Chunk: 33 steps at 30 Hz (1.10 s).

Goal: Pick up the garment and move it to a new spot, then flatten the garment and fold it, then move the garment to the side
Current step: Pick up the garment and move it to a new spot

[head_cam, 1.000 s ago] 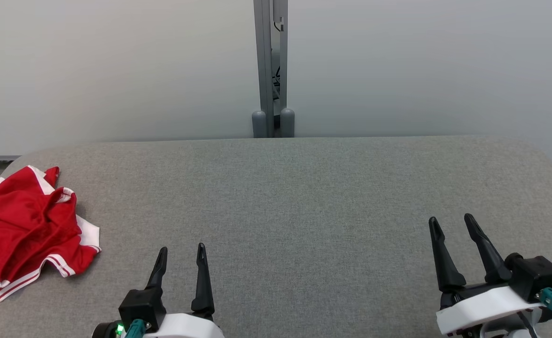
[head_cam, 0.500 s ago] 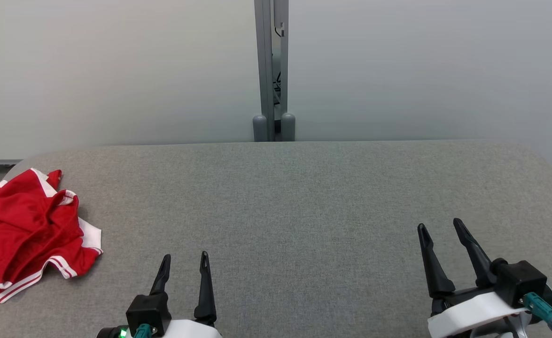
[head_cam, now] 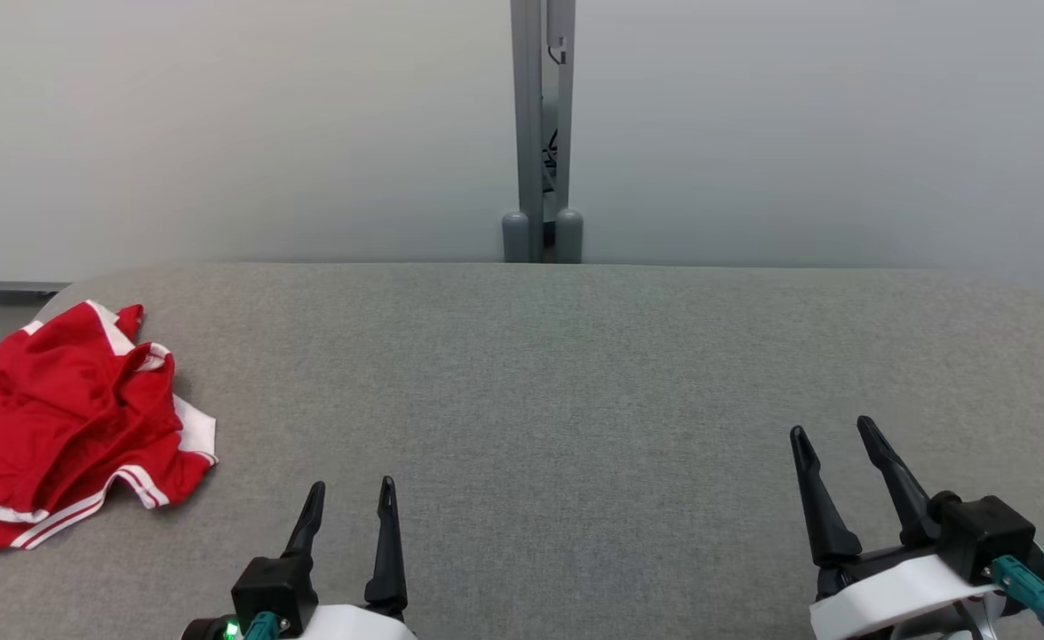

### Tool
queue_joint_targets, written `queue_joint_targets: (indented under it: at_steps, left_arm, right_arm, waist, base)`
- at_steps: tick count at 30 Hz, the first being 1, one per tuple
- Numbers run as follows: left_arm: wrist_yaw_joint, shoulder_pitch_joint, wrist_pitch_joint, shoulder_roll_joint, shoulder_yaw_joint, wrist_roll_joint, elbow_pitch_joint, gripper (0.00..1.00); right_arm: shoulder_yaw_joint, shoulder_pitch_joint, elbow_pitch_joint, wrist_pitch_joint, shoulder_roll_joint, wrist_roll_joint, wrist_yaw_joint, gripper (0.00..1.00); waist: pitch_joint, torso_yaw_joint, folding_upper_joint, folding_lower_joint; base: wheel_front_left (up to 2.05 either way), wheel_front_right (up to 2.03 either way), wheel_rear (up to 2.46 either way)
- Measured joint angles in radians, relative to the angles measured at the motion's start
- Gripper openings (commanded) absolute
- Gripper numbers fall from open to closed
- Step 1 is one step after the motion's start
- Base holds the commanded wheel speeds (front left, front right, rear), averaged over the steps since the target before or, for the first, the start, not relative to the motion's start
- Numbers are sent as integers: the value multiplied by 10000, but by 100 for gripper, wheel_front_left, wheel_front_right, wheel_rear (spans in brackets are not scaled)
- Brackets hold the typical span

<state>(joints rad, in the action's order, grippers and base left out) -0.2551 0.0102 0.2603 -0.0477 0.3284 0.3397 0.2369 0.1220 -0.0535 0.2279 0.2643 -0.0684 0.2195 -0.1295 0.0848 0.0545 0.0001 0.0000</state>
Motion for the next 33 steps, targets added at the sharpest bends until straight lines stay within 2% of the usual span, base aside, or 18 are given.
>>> queue_joint_targets:
  at_steps: [10,26,33]
  left_arm:
    - [-161,-49,12,4,-476,-255,-19,100]
    - [-199,80,12,-4,-1469,-857,-587,100]
    - [-462,287,12,4,-1689,-823,-1101,100]
  right_arm:
    - [121,51,-301,0,10,184,0,100]
    - [489,65,-571,0,35,353,0,100]
    - [1055,-435,-523,0,-115,476,0,100]
  waist:
    - [-171,1194,0,0]
    - [-272,3942,0,0]
    - [-612,4389,0,0]
  base:
    - [0,0,0]
    - [0,0,0]
    - [0,0,0]
